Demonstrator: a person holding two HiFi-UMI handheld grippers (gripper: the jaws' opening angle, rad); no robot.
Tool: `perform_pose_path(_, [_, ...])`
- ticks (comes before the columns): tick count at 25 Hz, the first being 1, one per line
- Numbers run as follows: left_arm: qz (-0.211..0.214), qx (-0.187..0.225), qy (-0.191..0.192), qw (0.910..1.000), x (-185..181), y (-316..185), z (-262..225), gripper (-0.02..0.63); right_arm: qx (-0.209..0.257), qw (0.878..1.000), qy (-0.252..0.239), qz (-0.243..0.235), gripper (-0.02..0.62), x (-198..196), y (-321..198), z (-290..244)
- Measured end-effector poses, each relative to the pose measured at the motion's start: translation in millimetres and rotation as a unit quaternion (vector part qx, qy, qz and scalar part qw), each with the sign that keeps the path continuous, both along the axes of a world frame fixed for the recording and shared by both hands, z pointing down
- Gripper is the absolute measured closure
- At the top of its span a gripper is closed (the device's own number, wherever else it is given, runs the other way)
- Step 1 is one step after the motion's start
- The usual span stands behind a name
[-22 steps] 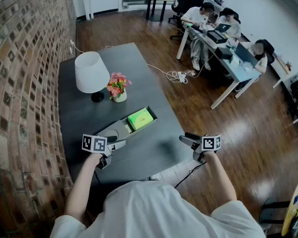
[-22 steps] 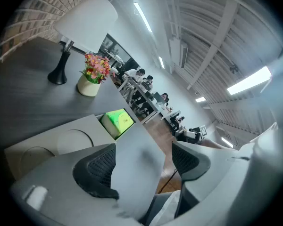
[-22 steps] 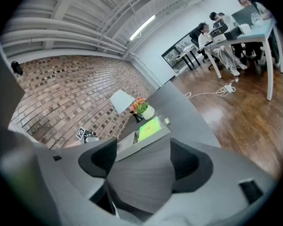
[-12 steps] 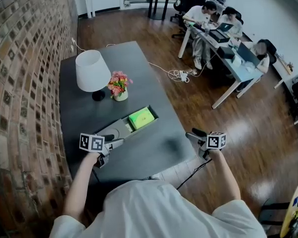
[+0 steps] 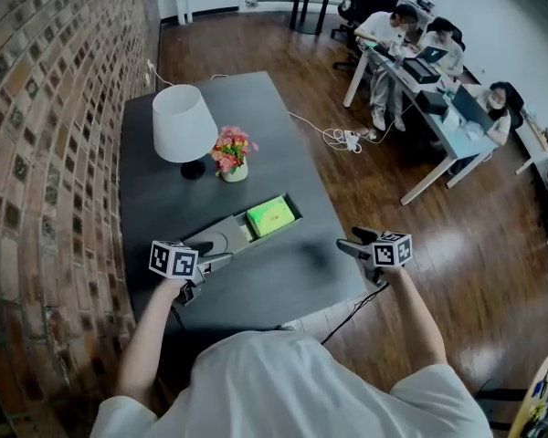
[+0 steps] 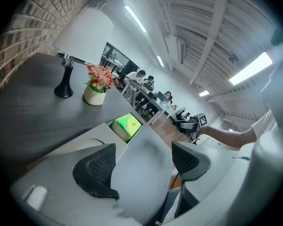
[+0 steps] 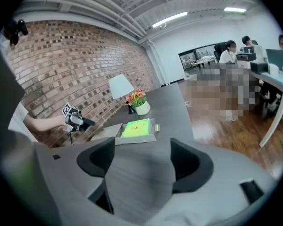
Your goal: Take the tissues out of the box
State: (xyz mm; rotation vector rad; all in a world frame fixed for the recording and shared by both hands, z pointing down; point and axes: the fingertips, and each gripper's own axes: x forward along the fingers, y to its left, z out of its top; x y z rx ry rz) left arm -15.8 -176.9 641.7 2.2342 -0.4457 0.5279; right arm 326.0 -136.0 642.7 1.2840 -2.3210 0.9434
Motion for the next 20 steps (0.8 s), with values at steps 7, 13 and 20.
perform_pose_path(7, [0.006, 0.049, -0.011, 0.9987, -3, 3, -6, 0.232, -0.005, 0.996, 0.040, -0.074, 0.215, -37, -47, 4])
perform_pose_path(13, [-0.023, 0.080, -0.023, 0.9962, -7, -1, -10, 0.232, -0.004, 0.990, 0.058, -0.125, 0.213, -78, -83, 13])
perform_pose_path(20, [-0.063, 0.137, -0.056, 0.9869, -18, -13, -16, 0.221, -0.014, 0.987, 0.066, -0.148, 0.209, -128, -119, 33])
